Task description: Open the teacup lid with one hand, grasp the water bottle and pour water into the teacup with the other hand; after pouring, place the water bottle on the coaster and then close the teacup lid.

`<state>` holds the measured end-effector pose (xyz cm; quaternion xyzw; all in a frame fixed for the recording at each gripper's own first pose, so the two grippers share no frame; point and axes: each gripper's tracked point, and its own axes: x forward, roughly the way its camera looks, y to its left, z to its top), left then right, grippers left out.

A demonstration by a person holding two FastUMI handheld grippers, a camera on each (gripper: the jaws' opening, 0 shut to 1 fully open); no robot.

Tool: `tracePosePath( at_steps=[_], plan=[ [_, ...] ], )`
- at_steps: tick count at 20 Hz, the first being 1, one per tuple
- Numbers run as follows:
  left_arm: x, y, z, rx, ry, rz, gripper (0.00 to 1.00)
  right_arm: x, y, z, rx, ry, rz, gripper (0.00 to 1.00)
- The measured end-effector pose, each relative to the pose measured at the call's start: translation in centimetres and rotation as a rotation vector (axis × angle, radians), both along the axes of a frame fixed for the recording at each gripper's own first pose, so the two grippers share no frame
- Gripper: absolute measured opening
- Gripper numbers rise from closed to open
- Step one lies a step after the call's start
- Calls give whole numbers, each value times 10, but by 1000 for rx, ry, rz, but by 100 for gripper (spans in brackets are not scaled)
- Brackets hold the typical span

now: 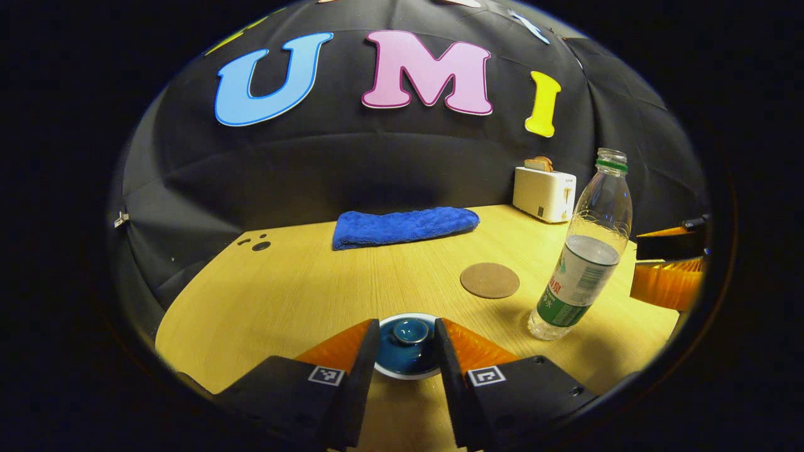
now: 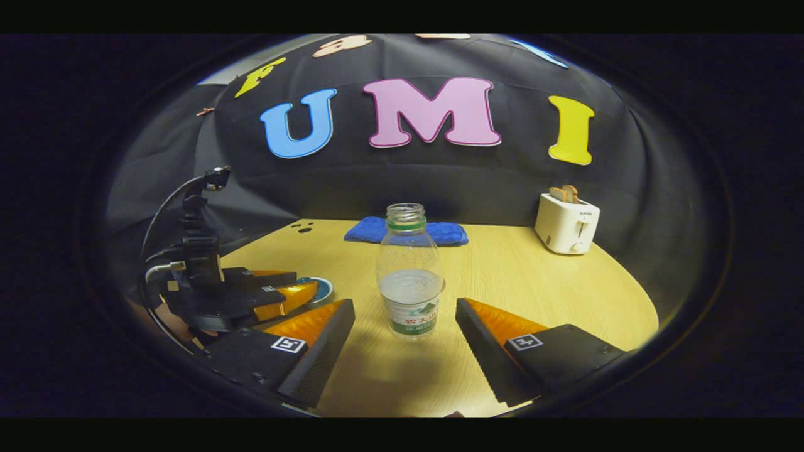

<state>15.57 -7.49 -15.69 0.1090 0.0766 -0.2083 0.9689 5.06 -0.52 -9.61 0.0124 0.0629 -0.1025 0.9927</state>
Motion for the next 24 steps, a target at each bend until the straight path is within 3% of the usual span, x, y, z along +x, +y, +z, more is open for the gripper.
tracePosePath(
  at_steps=[1, 2, 4, 5, 8, 11, 12, 13, 14, 18, 24],
  plan=[
    [1, 0, 0, 6, -4, -3, 51, 1, -1, -1, 3, 1, -2, 100],
    [1, -1, 1, 12, -6, -5, 54, 3, 0, -3, 7, 2, -3, 100],
    [2, -1, 1, 28, -14, -10, 44, 2, 0, -3, 7, 3, -6, 100],
    [2, -2, 1, 36, -16, -15, 45, 3, 0, -3, 6, 4, -6, 100],
    [0, -3, -2, 64, -17, -14, 35, 8, -1, -3, 7, -2, -11, 100],
    [-1, -4, 0, 75, -30, -11, 34, 15, -5, -7, 5, -6, -25, 100],
    [-1, -4, 1, 71, -34, -11, 28, 16, -7, -10, 5, -9, -31, 100],
    [0, -4, 1, 65, -35, -11, 34, 18, -8, -12, 6, -11, -36, 100],
    [-1, -4, 1, 56, -36, -12, 29, 20, -8, -13, 5, -13, -39, 100],
    [-6, 0, 15, 14, -60, -1, 22, 27, -12, -20, 4, -13, -54, 100],
    [-19, 17, 34, -14, -84, 10, 25, 42, -17, -18, 13, -30, -83, 100]
  ],
)
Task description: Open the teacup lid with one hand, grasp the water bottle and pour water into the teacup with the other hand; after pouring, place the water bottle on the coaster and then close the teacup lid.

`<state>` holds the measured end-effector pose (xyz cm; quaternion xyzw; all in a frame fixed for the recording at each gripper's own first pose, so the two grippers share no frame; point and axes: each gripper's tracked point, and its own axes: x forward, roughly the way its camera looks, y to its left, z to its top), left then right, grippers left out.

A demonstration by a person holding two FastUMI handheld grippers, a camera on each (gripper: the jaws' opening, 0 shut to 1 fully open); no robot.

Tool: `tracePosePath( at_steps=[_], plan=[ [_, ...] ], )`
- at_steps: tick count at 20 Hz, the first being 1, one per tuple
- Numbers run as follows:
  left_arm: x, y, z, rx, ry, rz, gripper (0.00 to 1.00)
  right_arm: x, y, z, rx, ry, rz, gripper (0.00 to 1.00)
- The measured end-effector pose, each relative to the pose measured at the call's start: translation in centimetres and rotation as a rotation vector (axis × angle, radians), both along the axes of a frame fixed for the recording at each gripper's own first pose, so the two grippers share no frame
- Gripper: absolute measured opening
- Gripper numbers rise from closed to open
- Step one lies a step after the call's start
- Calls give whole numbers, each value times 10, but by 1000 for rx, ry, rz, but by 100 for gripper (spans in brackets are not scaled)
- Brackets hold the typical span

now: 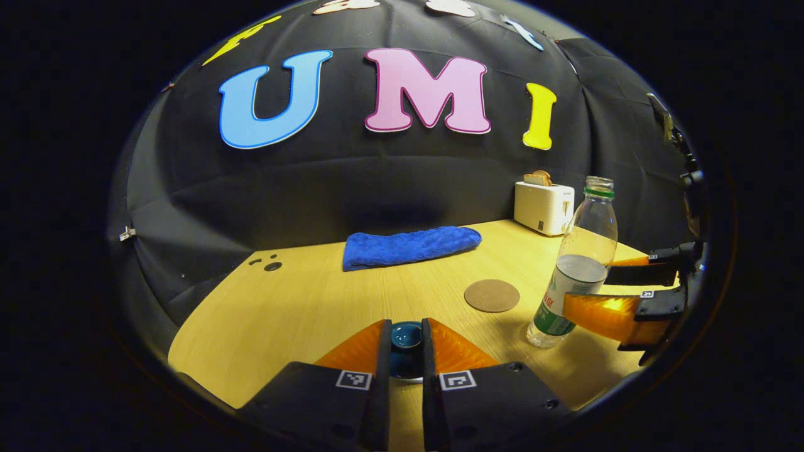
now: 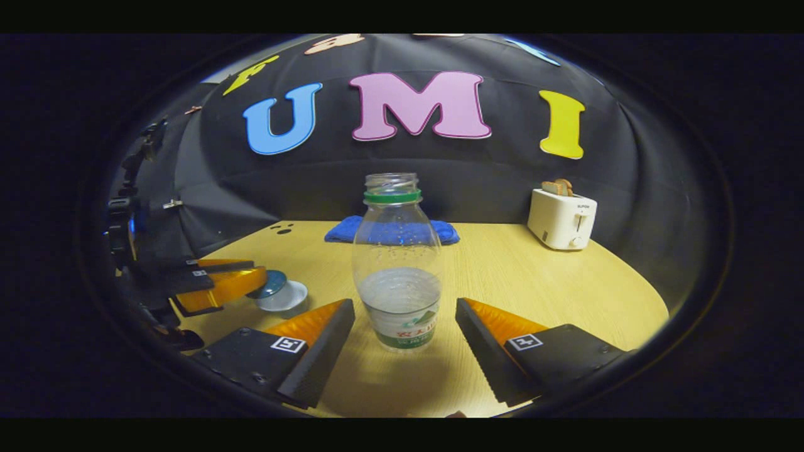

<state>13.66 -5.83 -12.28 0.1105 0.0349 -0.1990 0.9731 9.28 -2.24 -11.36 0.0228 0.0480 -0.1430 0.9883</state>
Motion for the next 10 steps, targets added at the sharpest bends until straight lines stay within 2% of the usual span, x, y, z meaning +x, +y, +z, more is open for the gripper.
tracePosePath(
  at_steps=[4, 8, 9, 10],
  plan=[
    [-7, 16, -5, 3, 10, 23, 25, 11, 1, 5, 19, -23, -12, 100],
    [-11, 29, -16, -8, 34, 44, 25, 14, -3, 19, -57, -62, -43, 99],
    [-11, 32, -17, -6, 37, 50, 25, 17, 0, 20, -63, -68, -36, 97],
    [-12, 34, -19, -8, 41, 54, 25, 20, 0, 17, -68, -64, -35, 88]
  ],
)
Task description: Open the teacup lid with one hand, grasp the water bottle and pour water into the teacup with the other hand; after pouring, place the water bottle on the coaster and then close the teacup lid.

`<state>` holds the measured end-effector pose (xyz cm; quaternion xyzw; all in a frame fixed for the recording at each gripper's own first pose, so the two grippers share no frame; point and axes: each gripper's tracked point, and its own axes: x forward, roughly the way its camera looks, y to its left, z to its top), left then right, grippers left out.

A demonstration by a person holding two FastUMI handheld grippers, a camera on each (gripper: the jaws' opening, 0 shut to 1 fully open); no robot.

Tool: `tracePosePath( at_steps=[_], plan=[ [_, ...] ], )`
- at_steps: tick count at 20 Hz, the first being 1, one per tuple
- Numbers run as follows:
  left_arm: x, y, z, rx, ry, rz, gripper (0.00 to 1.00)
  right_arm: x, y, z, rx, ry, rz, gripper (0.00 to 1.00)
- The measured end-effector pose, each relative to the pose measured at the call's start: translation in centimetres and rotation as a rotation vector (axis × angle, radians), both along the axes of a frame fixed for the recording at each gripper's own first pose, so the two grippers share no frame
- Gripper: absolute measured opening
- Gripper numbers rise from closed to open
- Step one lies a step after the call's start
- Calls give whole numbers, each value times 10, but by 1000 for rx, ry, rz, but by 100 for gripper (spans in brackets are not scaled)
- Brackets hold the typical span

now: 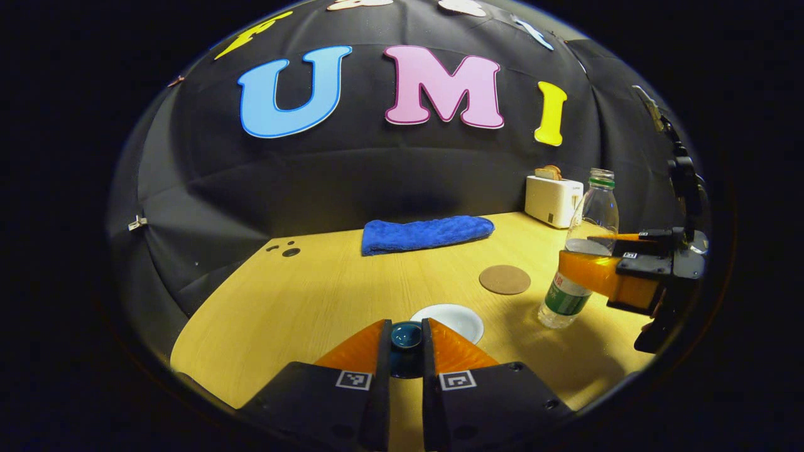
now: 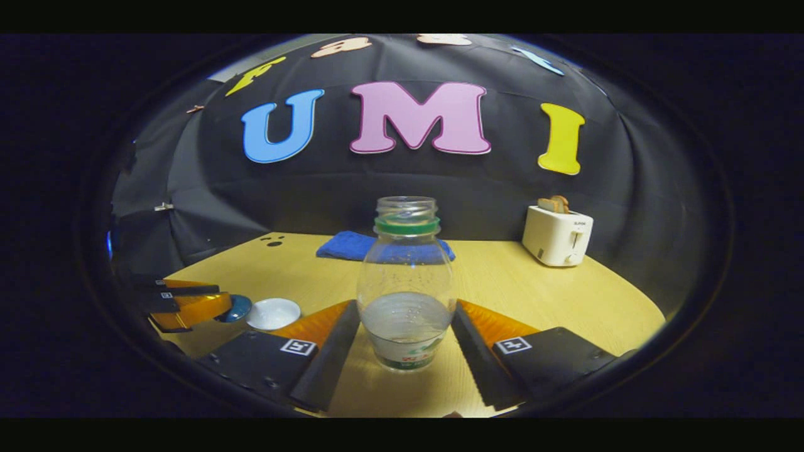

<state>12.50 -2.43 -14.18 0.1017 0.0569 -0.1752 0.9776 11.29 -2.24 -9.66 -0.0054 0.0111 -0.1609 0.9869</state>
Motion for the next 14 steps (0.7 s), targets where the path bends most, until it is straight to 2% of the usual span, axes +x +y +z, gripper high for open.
tracePosePath(
  at_steps=[1, 3, 4, 5, 7, 8, 14],
  plan=[
    [0, 2, 0, -6, 2, 2, 25, 1, 1, -3, 0, 5, 4, 83],
    [-1, 5, 2, -10, 3, 3, 28, 5, 0, -4, 5, 5, 3, 82],
    [-1, 7, 2, -7, 0, 3, 25, 7, 0, -3, 11, -3, 1, 78],
    [-1, 9, 4, -3, -3, 4, 24, 9, -1, -2, 15, -9, -2, 82],
    [-1, 15, 5, 4, -5, 7, 21, 11, -1, -1, 17, -10, -1, 83],
    [-2, 17, 4, 5, -4, 10, 25, 12, 1, -2, 9, -8, 3, 80],
    [-7, 37, 11, -18, -5, 39, 25, 17, 7, 6, -87, 65, 44, 70]
  ],
)
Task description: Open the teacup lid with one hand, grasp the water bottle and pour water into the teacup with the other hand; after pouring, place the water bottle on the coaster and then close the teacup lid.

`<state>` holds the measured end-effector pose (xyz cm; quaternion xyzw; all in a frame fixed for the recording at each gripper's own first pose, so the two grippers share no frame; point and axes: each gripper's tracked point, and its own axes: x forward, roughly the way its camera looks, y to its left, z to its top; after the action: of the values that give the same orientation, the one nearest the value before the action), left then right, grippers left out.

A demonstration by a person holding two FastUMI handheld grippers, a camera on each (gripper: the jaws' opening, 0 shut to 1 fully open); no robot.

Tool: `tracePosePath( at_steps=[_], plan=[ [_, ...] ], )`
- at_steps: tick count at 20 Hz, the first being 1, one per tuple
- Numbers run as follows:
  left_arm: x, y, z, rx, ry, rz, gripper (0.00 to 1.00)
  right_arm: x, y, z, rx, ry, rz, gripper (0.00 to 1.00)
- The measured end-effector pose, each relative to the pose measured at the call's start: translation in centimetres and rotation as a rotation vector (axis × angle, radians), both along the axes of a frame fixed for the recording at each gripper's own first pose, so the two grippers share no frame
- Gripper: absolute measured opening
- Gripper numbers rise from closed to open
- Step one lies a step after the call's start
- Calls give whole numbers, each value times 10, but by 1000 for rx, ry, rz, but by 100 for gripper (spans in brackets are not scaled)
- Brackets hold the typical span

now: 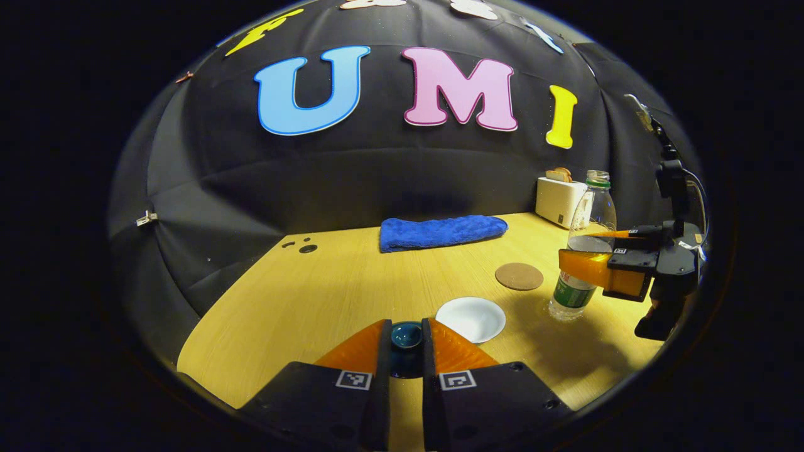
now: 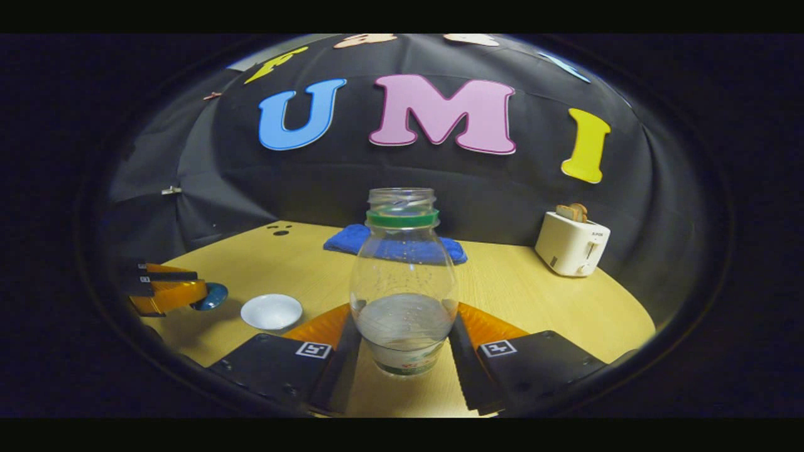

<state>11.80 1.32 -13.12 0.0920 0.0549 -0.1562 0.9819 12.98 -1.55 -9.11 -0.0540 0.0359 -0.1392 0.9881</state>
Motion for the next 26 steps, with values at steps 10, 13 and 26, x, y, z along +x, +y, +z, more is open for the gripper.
tracePosePath(
  at_steps=[10, 13, 26],
  plan=[
    [-21, 58, 26, -63, -43, 67, 25, 20, -6, 30, -592, 190, 20, 65],
    [-24, 69, 29, -73, -58, 67, 21, 25, 1, 26, -751, 237, 56, 70],
    [-18, 111, 19, -99, -39, 62, 21, 58, 22, -22, -1076, 412, 186, 70]
  ],
)
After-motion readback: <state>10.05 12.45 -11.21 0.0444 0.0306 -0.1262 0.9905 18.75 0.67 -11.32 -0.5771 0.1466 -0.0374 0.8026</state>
